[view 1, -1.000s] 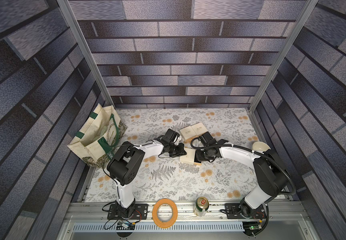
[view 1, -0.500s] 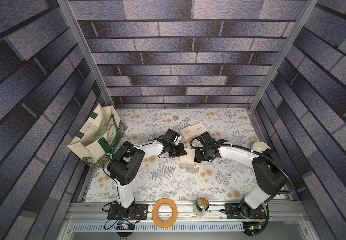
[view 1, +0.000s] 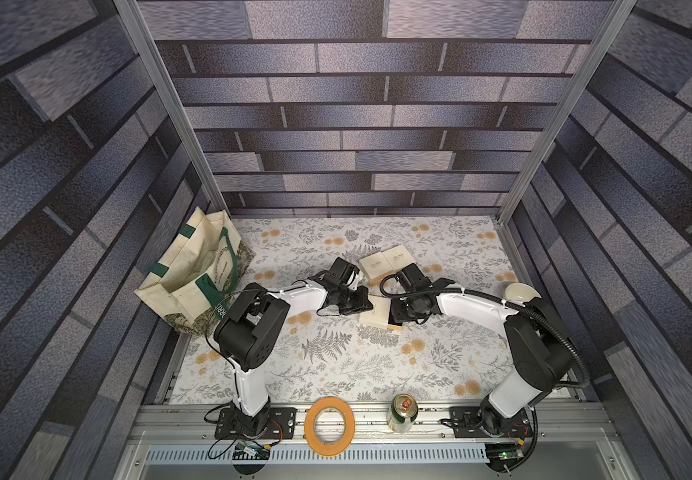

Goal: Take out the earrings from the drawer-style jewelry box
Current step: Pick up the earring from the drawer, then place the earring at the center of the board.

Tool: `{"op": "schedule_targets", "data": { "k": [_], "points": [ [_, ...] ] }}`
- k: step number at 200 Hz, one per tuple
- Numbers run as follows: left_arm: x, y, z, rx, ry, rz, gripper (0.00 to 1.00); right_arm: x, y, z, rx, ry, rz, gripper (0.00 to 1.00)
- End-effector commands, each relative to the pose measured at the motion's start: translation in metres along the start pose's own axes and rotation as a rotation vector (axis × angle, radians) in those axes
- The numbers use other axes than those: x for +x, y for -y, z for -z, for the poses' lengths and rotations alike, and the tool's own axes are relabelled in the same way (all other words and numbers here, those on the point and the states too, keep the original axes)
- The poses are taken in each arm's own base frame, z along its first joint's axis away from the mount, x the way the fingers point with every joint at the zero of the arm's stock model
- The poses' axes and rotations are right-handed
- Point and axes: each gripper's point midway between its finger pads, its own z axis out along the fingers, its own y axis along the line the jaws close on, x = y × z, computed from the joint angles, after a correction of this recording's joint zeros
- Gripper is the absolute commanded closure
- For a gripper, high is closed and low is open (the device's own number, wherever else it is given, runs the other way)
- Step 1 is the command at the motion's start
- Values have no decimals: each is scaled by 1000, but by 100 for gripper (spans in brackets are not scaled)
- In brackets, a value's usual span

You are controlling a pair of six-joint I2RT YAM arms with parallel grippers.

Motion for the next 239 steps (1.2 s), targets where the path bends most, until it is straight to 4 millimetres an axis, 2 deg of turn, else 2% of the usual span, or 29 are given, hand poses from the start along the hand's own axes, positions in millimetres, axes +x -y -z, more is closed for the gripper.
{"op": "schedule_targets", "data": {
  "k": [1, 75, 118, 146, 180, 204, 239],
  "points": [
    [29, -55, -14, -192, -77, 73, 100, -7, -5, 13, 5, 29, 8, 91],
    [29, -56, -14, -196, -78, 75, 100, -10, -6, 26, 3, 59, 12, 94],
    [29, -56, -14, -196, -78, 75, 100, -11, 3, 51, 43, 132, 12, 96],
    [28, -55, -13, -193, -76, 75, 100, -10, 13, 73, 78, 202, -7, 97],
    [28, -54, -12, -190, -74, 71, 100, -2, 35, 94, 148, 239, -48, 98],
    [27, -52, -12, -186, -75, 69, 100, 5, 49, 96, 166, 226, -91, 98],
    [26, -50, -12, -179, -71, 69, 100, 18, 69, 86, 159, 171, -173, 98]
  ]
}}
